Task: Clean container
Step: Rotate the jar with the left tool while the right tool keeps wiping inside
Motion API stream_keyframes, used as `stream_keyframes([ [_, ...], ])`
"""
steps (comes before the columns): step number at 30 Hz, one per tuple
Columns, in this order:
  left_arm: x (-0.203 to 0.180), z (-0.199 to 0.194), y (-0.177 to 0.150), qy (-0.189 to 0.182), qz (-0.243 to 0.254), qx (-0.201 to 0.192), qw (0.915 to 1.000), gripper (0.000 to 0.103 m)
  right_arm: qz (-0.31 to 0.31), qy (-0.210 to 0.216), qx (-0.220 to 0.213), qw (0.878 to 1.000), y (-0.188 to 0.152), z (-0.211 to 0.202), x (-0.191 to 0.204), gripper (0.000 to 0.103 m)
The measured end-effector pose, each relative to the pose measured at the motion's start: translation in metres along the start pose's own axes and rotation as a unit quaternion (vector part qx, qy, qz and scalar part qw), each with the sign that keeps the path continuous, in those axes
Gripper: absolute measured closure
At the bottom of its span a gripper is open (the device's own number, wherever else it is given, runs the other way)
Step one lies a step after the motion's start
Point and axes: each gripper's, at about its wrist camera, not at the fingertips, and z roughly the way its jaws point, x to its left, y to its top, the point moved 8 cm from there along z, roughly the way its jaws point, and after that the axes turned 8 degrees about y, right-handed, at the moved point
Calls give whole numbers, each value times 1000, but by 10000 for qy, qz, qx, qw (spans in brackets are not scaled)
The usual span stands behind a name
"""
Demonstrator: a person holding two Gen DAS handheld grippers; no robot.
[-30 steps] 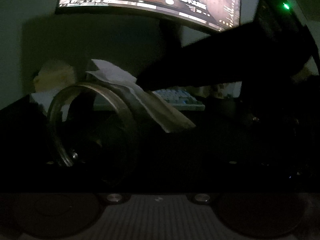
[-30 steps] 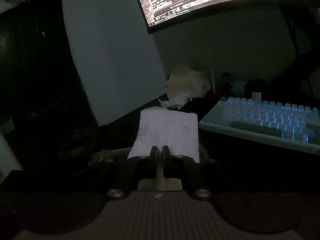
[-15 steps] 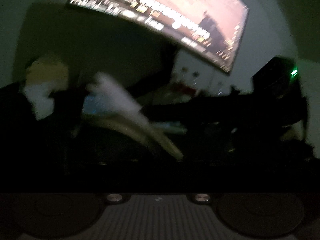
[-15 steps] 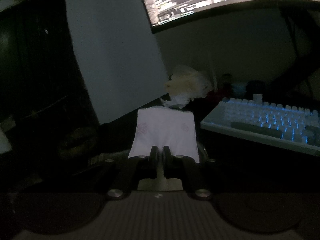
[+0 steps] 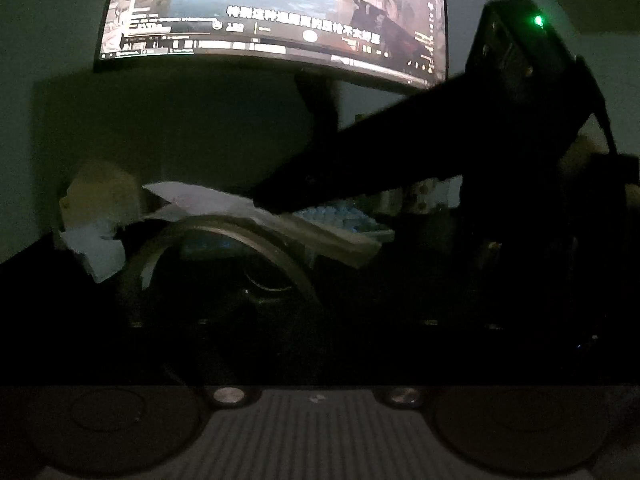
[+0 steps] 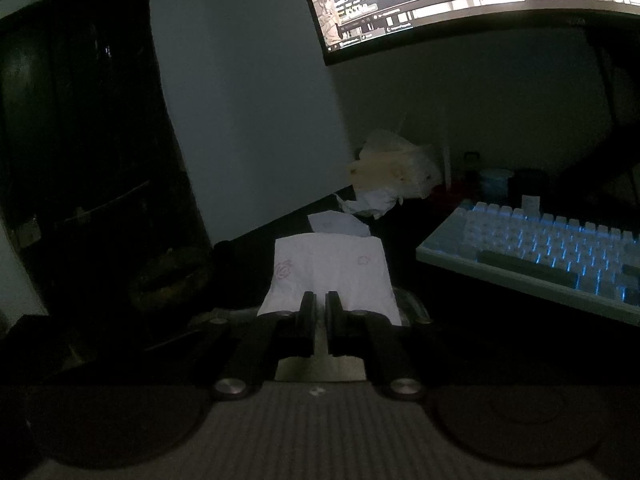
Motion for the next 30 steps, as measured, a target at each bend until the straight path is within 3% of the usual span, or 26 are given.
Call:
stream_keyframes([
  [8,11,9,-8,121,-281,280,9991,33,-13,-13,-21,10000,-2,0,1,96],
  [30,4,13,-10,62,-189,274,9994,33,19,-8,5,10000,0,1,3,96],
])
